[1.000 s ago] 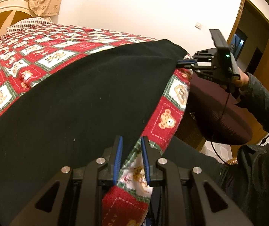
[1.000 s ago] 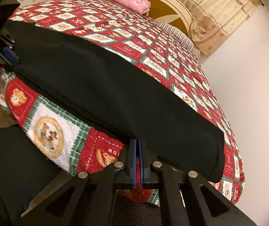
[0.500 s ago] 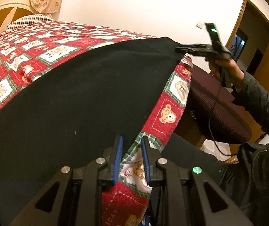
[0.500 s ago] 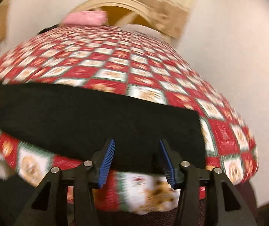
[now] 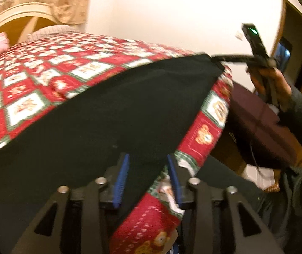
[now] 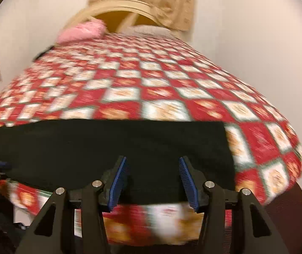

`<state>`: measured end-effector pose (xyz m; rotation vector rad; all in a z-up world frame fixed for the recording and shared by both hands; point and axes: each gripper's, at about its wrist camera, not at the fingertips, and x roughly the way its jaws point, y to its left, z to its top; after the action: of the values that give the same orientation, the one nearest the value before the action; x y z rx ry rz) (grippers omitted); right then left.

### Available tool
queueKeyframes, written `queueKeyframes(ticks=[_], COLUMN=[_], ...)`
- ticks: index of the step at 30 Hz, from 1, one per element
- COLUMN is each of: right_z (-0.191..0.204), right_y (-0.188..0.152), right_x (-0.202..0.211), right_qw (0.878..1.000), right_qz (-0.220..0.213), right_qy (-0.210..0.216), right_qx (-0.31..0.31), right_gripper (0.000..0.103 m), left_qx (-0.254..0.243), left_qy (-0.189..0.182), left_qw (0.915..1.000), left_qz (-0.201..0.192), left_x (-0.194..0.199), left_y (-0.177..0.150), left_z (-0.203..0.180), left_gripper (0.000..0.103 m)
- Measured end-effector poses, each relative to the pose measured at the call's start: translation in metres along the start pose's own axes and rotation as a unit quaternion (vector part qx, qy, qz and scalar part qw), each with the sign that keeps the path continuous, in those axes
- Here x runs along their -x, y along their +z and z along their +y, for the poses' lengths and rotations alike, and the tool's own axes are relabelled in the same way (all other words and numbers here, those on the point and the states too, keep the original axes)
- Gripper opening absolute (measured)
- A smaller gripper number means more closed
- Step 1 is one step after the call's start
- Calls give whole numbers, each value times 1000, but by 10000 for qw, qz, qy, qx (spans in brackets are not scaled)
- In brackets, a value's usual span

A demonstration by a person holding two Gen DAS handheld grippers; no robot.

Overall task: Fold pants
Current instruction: 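Lower the folded pants onto the quilt and open both grippers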

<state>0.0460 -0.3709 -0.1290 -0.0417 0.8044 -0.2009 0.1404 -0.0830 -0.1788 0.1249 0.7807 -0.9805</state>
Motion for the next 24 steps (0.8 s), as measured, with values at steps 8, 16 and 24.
queueKeyframes(ticks=[8, 16, 24], right_z=[99, 115, 125], right_y=[-5, -34, -22], right_x=[-32, -52, -43], right_qw=[9914, 9880, 9856], right_qz=[96, 510, 581], right_qy=[940, 737, 721], right_qx=[910, 1261, 1417], right_gripper=[53, 53, 54], left_qx=[720, 817, 885], left_qy=[546, 538, 921], left_qw=[9959, 9952, 9918], left_qz=[-9, -99, 23], left_x=[4, 4, 14], left_y=[-6, -9, -7], left_z=[31, 32, 29], left_gripper=[54, 56, 59])
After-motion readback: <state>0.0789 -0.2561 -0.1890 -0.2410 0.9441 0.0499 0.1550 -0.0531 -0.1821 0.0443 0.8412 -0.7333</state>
